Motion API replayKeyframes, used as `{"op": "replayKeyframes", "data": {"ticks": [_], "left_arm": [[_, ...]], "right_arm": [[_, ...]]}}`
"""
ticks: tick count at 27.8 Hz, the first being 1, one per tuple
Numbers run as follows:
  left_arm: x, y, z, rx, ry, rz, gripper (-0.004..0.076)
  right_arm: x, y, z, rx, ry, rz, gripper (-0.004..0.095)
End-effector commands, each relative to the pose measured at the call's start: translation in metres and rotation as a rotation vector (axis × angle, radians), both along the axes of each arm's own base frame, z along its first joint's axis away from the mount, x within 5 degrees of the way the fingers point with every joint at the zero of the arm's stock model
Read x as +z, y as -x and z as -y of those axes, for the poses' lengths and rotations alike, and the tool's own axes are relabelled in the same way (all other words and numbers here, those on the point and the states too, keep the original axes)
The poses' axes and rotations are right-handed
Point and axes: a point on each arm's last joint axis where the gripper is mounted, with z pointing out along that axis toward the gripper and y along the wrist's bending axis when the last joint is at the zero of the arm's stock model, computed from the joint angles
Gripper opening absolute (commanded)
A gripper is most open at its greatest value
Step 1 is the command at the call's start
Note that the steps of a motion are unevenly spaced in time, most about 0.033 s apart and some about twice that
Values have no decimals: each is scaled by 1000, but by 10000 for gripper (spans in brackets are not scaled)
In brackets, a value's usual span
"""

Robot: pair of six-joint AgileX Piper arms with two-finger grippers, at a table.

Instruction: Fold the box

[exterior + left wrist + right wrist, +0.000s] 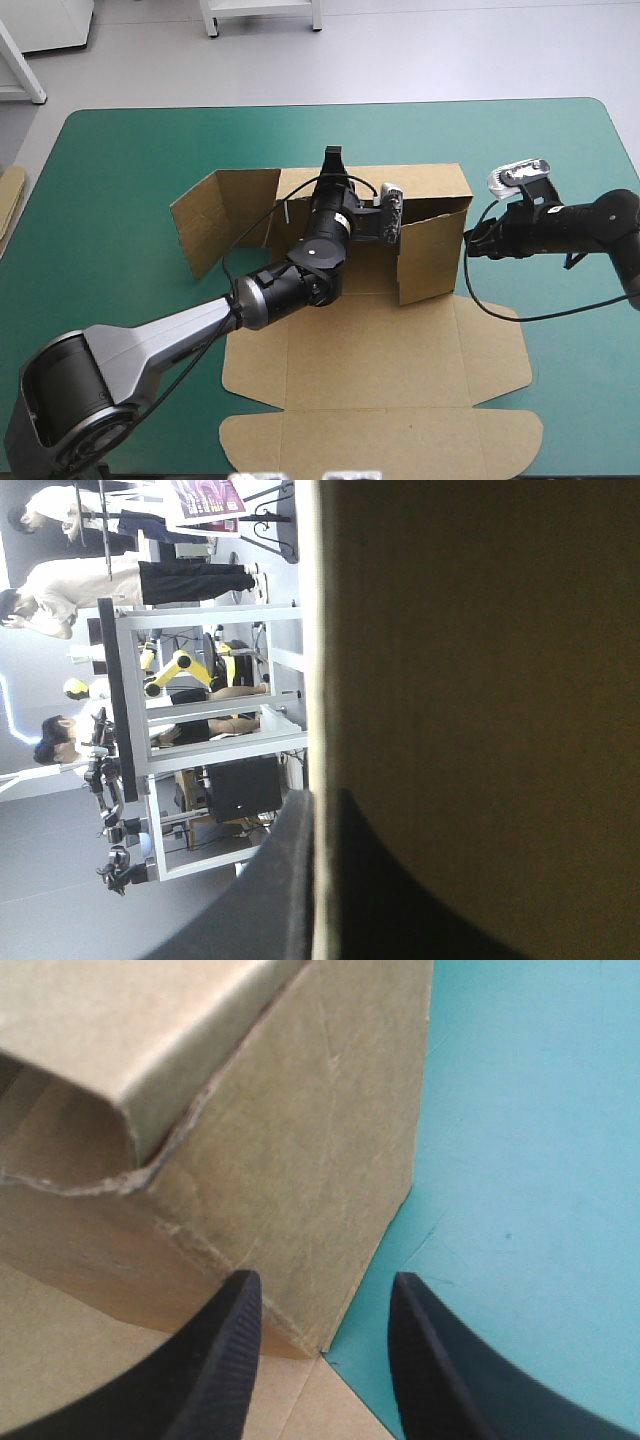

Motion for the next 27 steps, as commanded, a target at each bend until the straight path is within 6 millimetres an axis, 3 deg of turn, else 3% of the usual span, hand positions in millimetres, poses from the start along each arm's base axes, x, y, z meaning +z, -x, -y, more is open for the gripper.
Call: {"op": "replayKeyframes", "data": {"ticks": [1, 11, 16, 22, 27], "left_arm": [[32, 7, -3, -34, 40, 91, -8], [32, 7, -3, -32, 46, 92, -8], [32, 7, -3, -32, 46, 92, -8], [32, 7, -3, -32, 46, 92, -8], [32, 7, -2, -33, 47, 92, -8]], "right_arm": [[19, 7, -3, 6, -33, 53, 391], [19, 7, -3, 76, 21, 95, 399], [16, 1, -2, 75, 23, 115, 487], [5, -7, -11, 159, -43, 95, 519], [8, -6, -23, 207, -31, 110, 519]]}}
